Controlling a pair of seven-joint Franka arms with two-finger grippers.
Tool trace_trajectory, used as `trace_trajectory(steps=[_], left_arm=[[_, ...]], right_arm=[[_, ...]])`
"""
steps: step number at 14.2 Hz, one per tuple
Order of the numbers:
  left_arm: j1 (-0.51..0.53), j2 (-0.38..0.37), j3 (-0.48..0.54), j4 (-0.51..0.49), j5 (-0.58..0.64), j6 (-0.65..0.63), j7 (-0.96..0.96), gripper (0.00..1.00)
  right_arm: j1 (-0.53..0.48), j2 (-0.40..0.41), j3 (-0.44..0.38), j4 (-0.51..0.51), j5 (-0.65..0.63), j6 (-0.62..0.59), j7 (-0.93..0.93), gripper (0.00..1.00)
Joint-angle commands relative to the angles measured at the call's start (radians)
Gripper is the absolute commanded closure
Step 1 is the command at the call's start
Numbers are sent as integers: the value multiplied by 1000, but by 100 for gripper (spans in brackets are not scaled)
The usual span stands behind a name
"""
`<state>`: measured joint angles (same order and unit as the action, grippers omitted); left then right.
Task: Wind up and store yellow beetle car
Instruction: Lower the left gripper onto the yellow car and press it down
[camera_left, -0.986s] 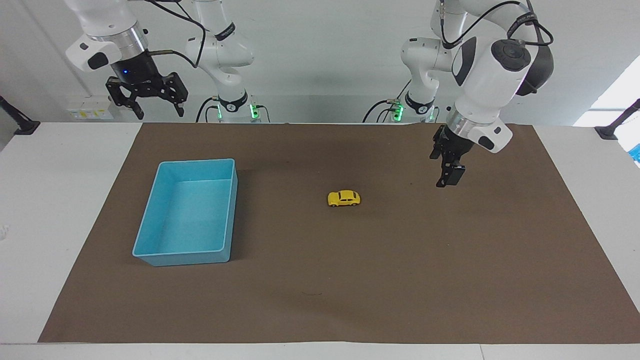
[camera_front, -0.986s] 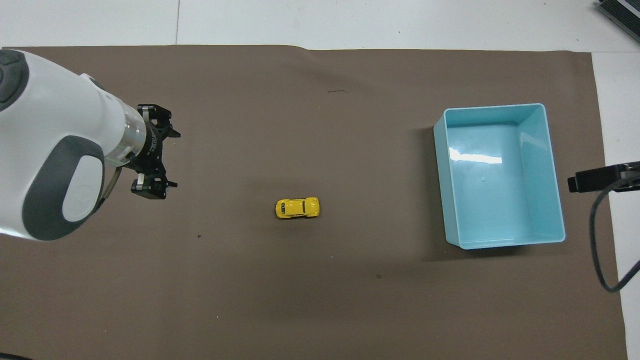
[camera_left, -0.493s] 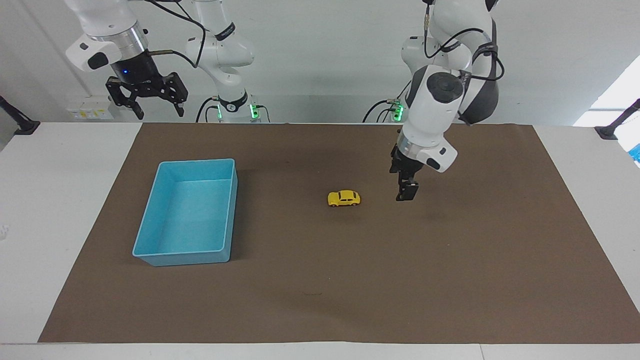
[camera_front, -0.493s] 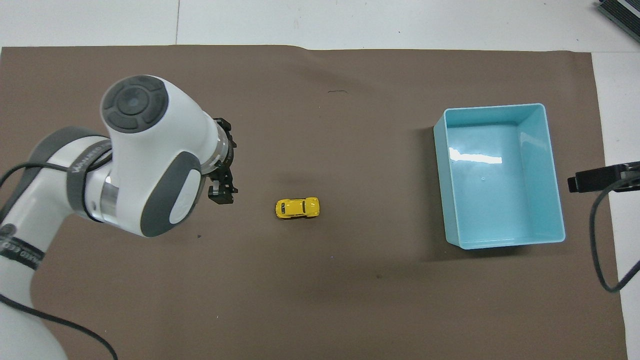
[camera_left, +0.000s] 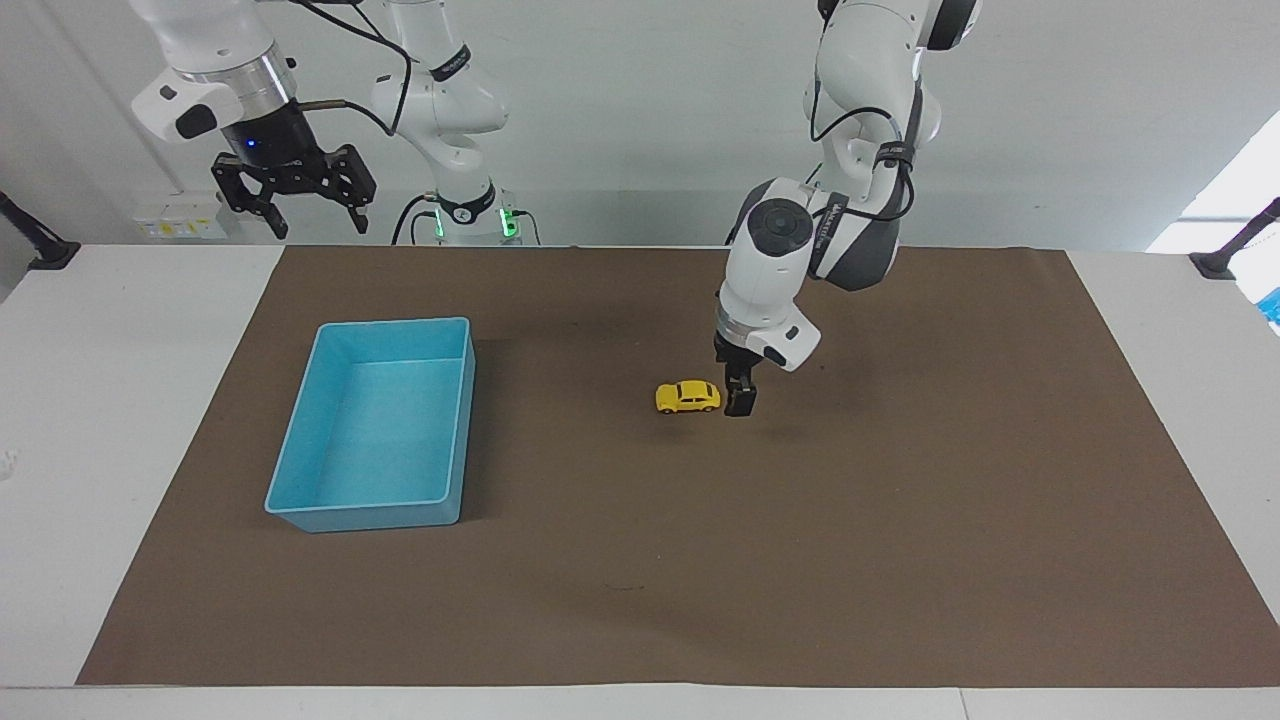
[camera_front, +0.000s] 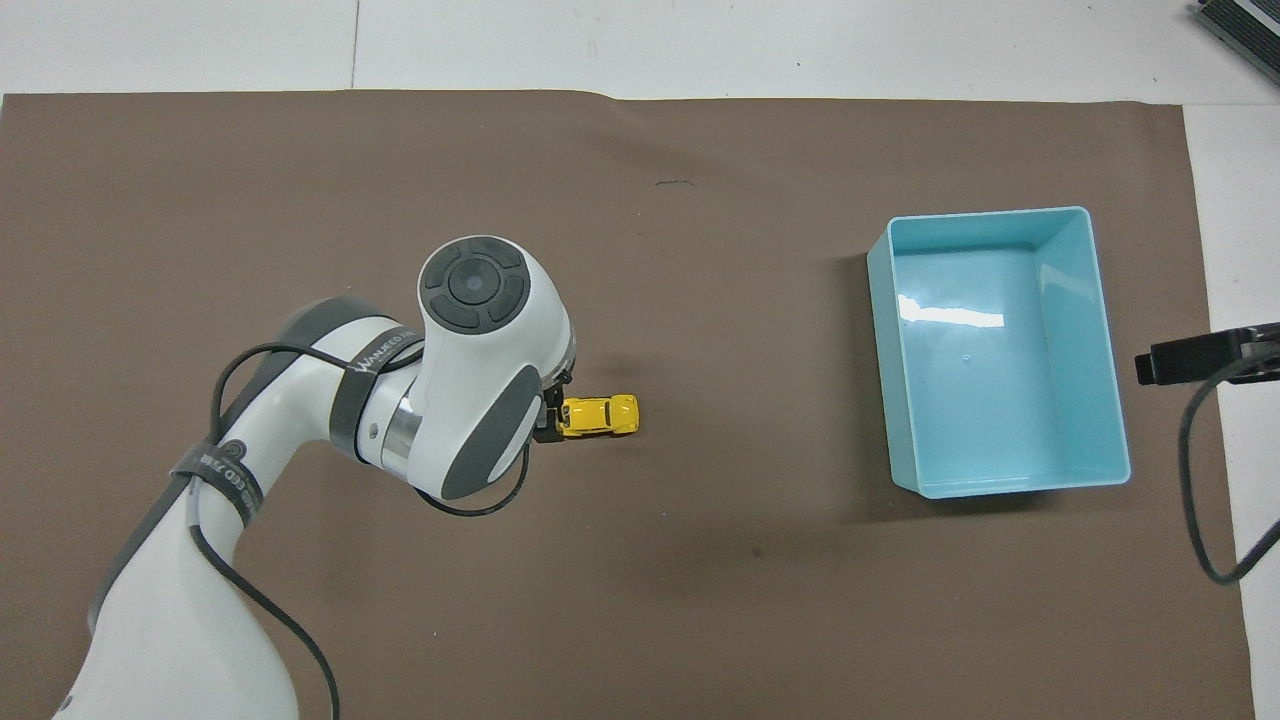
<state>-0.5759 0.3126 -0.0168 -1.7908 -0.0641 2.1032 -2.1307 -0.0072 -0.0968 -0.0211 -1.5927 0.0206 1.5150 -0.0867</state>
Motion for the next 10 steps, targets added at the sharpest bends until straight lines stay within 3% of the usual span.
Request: trace_trajectory(steps=[1, 7, 10], left_arm=[[-25, -21, 15, -50, 12, 44, -47, 0], [-99, 72, 20, -50, 15, 135, -163, 0], [-110, 74, 20, -53, 14, 135, -184, 0]], right_arm=[[-5, -6, 1, 2, -1, 5, 15, 0], [-5, -7, 1, 2, 1, 4, 15, 0], [-5, -7, 1, 2, 1, 4, 15, 0]])
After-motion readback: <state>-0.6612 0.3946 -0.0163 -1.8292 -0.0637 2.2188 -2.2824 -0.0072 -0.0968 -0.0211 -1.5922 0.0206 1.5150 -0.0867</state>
